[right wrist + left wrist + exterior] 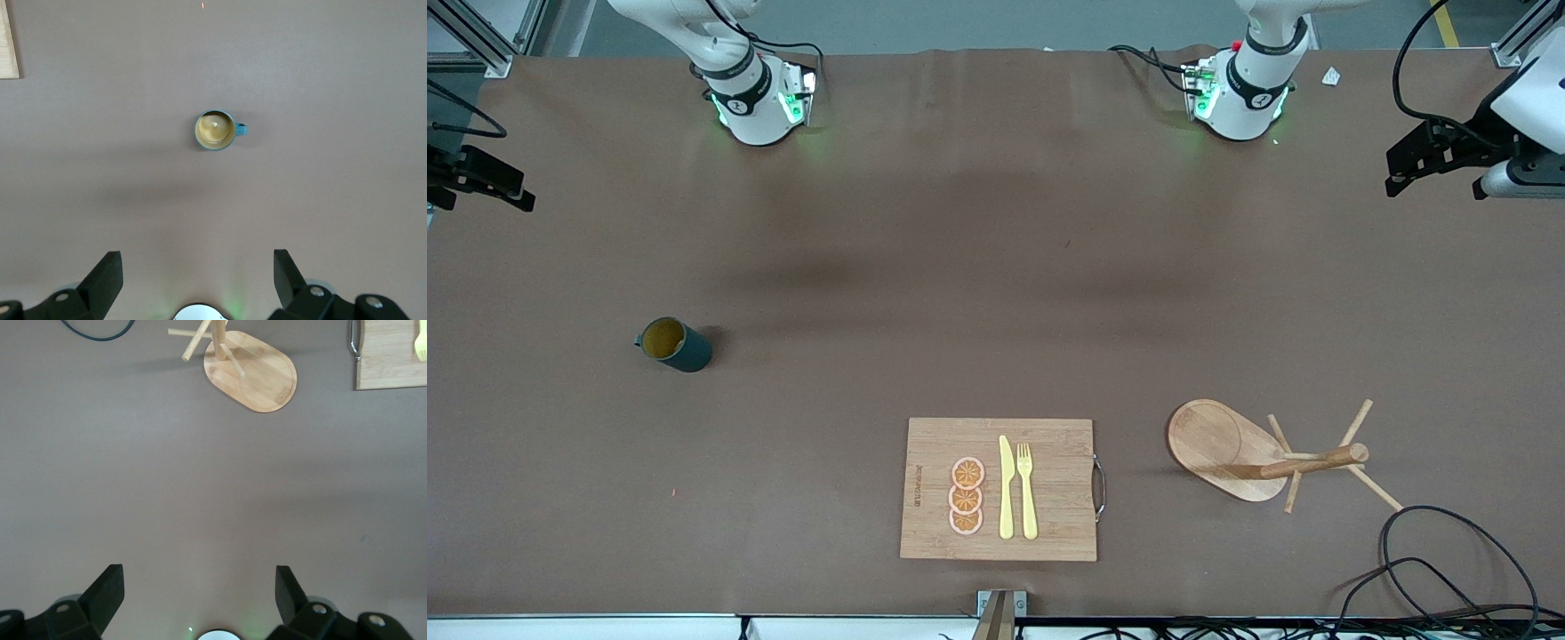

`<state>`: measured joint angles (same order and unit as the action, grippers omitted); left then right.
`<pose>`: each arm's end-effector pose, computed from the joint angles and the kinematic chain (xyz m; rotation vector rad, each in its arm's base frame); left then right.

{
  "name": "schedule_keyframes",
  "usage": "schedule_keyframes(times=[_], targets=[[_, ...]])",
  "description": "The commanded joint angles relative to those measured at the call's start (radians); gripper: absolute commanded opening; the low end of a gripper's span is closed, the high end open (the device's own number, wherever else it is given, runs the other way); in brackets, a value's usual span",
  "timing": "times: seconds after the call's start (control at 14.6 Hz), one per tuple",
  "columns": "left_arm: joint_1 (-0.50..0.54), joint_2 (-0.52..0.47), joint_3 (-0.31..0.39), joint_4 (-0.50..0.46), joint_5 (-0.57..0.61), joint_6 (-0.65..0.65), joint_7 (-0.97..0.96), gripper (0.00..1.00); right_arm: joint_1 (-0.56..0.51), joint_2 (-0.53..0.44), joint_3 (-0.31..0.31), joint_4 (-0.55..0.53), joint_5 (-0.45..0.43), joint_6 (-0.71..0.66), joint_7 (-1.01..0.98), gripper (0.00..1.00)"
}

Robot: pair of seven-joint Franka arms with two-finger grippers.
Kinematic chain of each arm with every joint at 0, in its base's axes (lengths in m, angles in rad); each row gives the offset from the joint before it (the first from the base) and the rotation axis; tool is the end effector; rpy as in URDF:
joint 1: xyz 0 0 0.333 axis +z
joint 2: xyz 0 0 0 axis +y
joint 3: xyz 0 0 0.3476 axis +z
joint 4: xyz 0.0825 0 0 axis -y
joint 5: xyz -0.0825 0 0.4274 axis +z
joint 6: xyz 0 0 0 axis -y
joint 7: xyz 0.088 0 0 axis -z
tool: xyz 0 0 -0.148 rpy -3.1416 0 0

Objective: Pass cup and hang on rack
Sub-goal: 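Move the right gripper toward the teal mug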

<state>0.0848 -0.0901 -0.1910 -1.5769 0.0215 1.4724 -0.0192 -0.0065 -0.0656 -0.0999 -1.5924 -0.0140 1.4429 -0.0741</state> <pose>0.5529 -0.0607 0.6546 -3.0994 0.1305 0.0211 0.5547 -0.0633 0.6314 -3.1382 0.0518 0.1328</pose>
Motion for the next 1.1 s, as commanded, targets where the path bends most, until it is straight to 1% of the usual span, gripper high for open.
schedule_keyframes(times=[0.0, 0.41, 0.62, 0.75, 0.89, 1.03], targets=[[0.003, -0.008, -0.008, 0.009, 0.023, -0.032, 0.008, 1.0, -0.012, -0.014, 0.008, -0.008, 0.012, -0.001, 0.008, 1.0], [0.007, 0.004, 0.002, 0.057, 0.021, -0.041, 0.008, 1.0, -0.012, -0.014, 0.008, -0.001, 0.011, 0.001, 0.008, 1.0], [0.006, 0.015, 0.004, 0.057, 0.015, -0.043, 0.01, 1.0, -0.017, 0.009, 0.008, 0.006, 0.003, 0.022, 0.011, 1.0], [-0.002, 0.018, 0.002, 0.058, 0.009, -0.041, 0.002, 1.0, -0.023, 0.067, 0.006, 0.008, 0.017, 0.048, 0.013, 1.0], [-0.005, 0.023, -0.001, 0.06, 0.005, -0.041, -0.022, 1.0, -0.05, 0.162, 0.006, 0.009, 0.034, 0.1, 0.007, 1.0], [-0.002, 0.023, -0.005, 0.06, 0.006, -0.041, -0.028, 1.0, -0.052, 0.229, 0.006, 0.012, 0.043, 0.108, -0.057, 1.0]])
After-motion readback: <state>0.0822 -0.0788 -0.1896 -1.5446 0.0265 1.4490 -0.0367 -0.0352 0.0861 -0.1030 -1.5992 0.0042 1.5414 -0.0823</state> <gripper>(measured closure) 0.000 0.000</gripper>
